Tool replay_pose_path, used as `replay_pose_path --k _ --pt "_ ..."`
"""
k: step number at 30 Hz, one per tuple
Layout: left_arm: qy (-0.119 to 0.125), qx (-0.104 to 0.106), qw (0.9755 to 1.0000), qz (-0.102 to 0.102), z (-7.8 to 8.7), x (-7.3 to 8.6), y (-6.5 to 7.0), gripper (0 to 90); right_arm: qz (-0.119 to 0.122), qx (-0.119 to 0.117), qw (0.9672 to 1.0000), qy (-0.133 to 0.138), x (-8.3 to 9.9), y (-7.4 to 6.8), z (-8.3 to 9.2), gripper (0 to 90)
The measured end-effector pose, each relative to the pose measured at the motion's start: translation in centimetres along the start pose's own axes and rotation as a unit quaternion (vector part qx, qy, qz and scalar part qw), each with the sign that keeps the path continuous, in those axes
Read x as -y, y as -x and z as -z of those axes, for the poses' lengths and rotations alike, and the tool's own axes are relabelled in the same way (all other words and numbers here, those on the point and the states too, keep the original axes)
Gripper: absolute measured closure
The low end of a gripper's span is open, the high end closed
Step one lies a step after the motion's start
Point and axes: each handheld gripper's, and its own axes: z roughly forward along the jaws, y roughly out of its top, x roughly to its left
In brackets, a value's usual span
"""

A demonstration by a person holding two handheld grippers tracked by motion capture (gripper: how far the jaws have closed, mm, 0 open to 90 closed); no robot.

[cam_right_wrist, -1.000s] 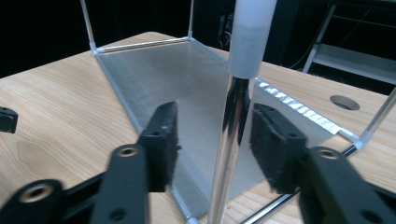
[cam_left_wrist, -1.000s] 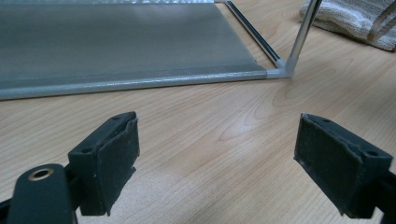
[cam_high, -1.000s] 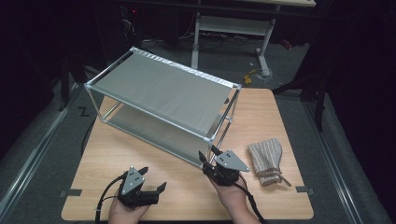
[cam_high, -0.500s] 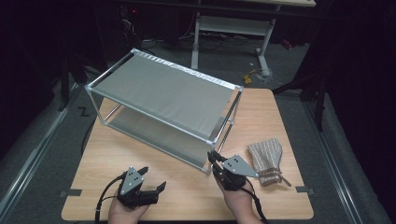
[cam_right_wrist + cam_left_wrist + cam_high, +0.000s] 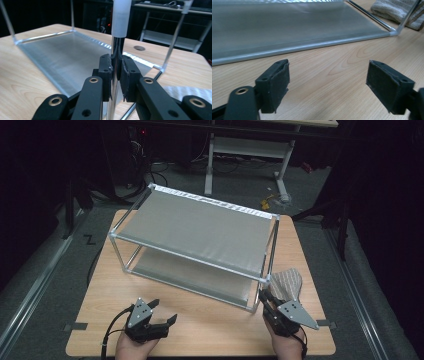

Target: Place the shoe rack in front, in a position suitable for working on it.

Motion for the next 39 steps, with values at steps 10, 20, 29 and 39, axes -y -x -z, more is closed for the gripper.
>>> replay_pose_path --k 10,20,29,39 --pt "0.023 -0.064 0.997 0.037 2.5 -0.7 -4.0 22.6 -0.005 0.0 1.0 0.008 0.5 0.9 0.9 80.2" --pt "0.009 -0.137 0.9899 0.034 3.2 -4.0 -11.0 25.5 -0.01 -0.007 0.9999 0.009 0.5 1.4 0.8 80.0" --pt "0.018 -0.205 0.9773 0.05 1.2 -6.8 -15.3 32.1 -0.023 -0.006 0.9996 0.014 0.7 1.4 0.9 80.1" --pt "0.013 -0.214 0.9749 0.06 -0.8 -9.0 -17.3 63.1 -0.018 0.005 0.9995 0.025 1.1 1.4 0.8 80.3"
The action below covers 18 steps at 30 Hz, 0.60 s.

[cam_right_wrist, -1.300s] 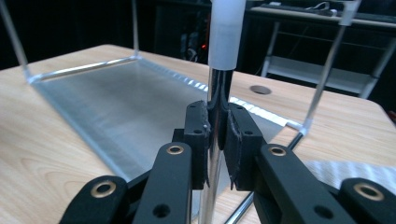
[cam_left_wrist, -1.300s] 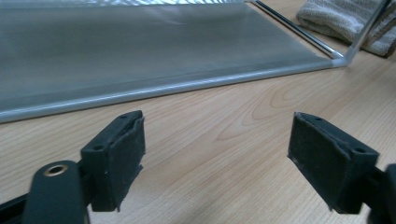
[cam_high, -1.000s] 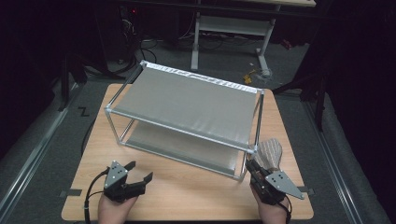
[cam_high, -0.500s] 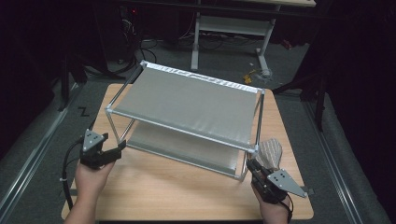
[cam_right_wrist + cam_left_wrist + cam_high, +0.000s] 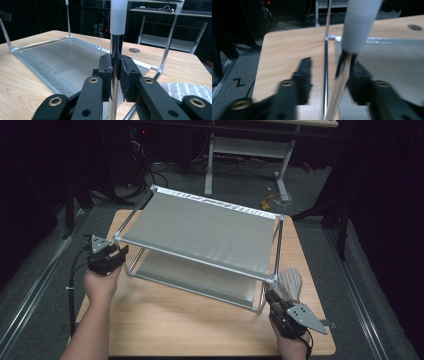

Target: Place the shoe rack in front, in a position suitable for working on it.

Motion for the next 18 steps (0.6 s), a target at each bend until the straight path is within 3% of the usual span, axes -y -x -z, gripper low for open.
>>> replay_pose_path --k 1,2,3,7,18 --pt "0.001 0.003 1.0 -0.008 -0.1 -0.1 0.3 73.0 -0.001 -0.002 1.0 0.001 0.1 0.0 -0.1 80.4" --pt "0.001 0.003 1.0 -0.008 -0.1 -0.1 0.3 77.2 0.0 -0.002 1.0 0.001 0.1 0.0 -0.1 80.4" --pt "0.004 -0.004 0.9997 -0.023 0.0 0.0 0.7 77.2 0.0 -0.002 1.0 0.001 0.1 0.0 -0.1 80.4" --pt "0.023 -0.002 0.9996 -0.016 1.1 1.0 0.9 80.2 -0.005 -0.001 1.0 0.003 0.2 0.2 -0.2 80.5" --pt "0.058 0.024 0.9979 -0.014 9.2 6.0 1.4 80.4 -0.013 0.01 0.9999 -0.004 0.0 0.5 -1.0 80.3"
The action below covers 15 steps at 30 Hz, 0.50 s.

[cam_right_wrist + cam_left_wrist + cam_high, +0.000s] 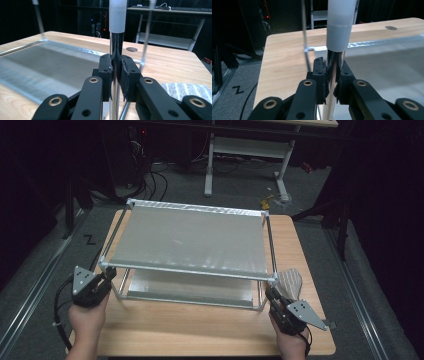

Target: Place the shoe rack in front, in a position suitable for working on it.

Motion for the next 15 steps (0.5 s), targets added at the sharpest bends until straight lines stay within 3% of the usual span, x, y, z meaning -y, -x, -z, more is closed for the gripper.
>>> replay_pose_path --k 4,7,9,12,14,15 --pt "0.006 0.004 1.0 0.003 2.3 1.0 0.4 80.3 -0.008 0.004 0.9999 -0.013 -0.6 0.2 -1.7 80.1" --pt "0.011 0.012 0.9999 0.0 3.9 1.7 0.8 80.3 -0.003 0.014 0.9994 -0.032 -1.6 0.7 -4.4 80.2" --pt "0.011 0.026 0.9996 -0.003 4.9 2.1 1.3 80.3 0.0 0.02 0.9992 -0.036 -1.8 0.8 -5.2 80.2" --pt "0.014 0.049 0.9987 -0.01 6.1 2.6 2.3 80.2 0.007 0.036 0.9985 -0.039 -2.6 1.5 -9.0 80.4" --pt "0.014 0.068 0.9975 -0.018 6.8 2.8 3.3 80.2 0.007 0.039 0.9986 -0.036 -2.7 1.7 -9.7 80.4" --pt "0.014 0.074 0.997 -0.02 6.9 2.8 3.6 80.2 0.006 0.047 0.9982 -0.037 -2.9 2.0 -11.2 80.4"
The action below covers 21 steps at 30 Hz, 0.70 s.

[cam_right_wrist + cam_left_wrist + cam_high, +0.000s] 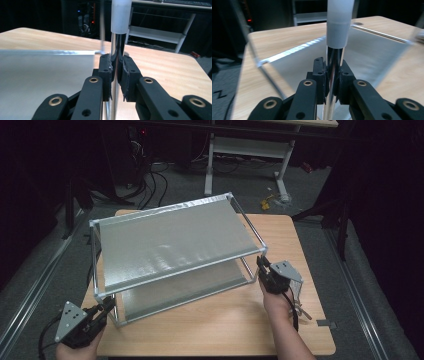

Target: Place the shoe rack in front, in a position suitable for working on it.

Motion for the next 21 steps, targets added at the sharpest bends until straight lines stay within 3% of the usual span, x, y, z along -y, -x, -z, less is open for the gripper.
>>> replay_pose_path --k 4,7,10,11,12,17,19,21 --pt "0.0 0.026 0.9997 -0.005 -0.1 0.0 1.5 80.2 0.003 0.022 0.9997 -0.005 -0.7 0.3 -2.6 80.2" --pt "0.0 0.053 0.9985 -0.014 -0.3 -0.1 2.9 80.2 0.001 0.031 0.9994 -0.014 -1.5 0.9 -4.6 80.1" --pt "0.002 0.067 0.9976 -0.019 -0.6 -0.1 3.9 80.2 -0.008 0.033 0.9992 -0.021 -2.0 1.5 -5.9 79.9" --pt "0.003 0.069 0.9974 -0.02 -0.6 -0.1 4.1 80.2 -0.011 0.032 0.999 -0.028 -2.1 1.8 -6.4 78.3" --pt "0.004 0.072 0.9972 -0.017 -0.7 -0.1 4.3 80.2 -0.014 0.03 0.9988 -0.037 -2.4 2.0 -6.7 67.6" --pt "0.006 0.076 0.9969 -0.017 -0.7 -0.1 4.7 80.2 -0.022 0.024 0.9991 -0.026 -2.7 2.0 -5.2 59.0" --pt "0.006 0.078 0.9967 -0.018 -0.6 -0.1 4.9 80.2 -0.016 0.024 0.9994 -0.02 -2.8 2.0 -3.6 56.5" --pt "0.005 0.084 0.9962 -0.023 -0.7 -0.1 5.4 80.2 -0.017 0.006 0.9998 -0.01 -2.4 2.0 -1.2 56.8"
